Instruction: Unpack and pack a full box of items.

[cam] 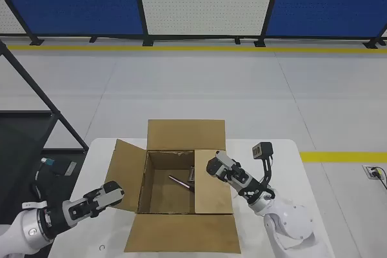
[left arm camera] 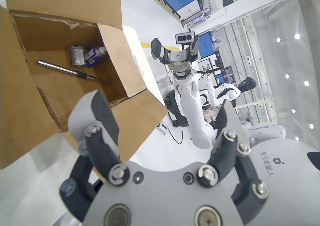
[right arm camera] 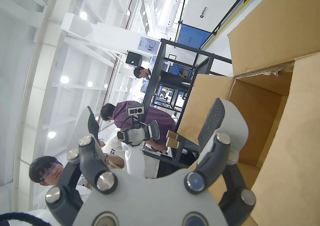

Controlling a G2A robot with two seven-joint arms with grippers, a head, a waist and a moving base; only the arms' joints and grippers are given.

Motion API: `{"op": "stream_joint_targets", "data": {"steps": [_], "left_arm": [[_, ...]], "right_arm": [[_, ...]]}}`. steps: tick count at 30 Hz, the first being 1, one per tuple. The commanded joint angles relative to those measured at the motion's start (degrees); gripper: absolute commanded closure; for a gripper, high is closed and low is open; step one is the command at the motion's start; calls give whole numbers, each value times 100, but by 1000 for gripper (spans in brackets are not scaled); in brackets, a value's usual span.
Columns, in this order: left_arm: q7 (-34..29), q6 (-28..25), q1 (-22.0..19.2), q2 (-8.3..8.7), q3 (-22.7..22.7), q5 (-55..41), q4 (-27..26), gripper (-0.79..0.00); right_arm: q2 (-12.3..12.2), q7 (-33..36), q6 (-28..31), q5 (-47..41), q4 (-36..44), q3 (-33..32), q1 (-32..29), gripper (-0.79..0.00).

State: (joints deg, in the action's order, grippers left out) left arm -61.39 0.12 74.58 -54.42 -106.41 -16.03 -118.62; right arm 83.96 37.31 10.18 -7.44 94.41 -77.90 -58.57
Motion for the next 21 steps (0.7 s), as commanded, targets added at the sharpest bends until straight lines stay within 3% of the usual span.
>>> {"op": "stream_joint_targets", "data": {"steps": [1, 7, 12, 21], "left_arm": [[0, 0, 0, 0, 0, 1, 0, -785], [95, 77, 20, 7, -13, 94, 123, -785], [78, 459, -235, 82, 97, 767, 301, -785], [-43, 745, -880, 143, 883, 1231, 1419, -785]], "right_arm": [[0, 1, 0, 1, 0, 0, 0, -785], [0, 1, 0, 1, 0, 0, 0, -785], [-6, -63, -14, -38, 23, 105, 37, -785], [-69, -106, 189, -129, 47, 31, -188, -785]]}}
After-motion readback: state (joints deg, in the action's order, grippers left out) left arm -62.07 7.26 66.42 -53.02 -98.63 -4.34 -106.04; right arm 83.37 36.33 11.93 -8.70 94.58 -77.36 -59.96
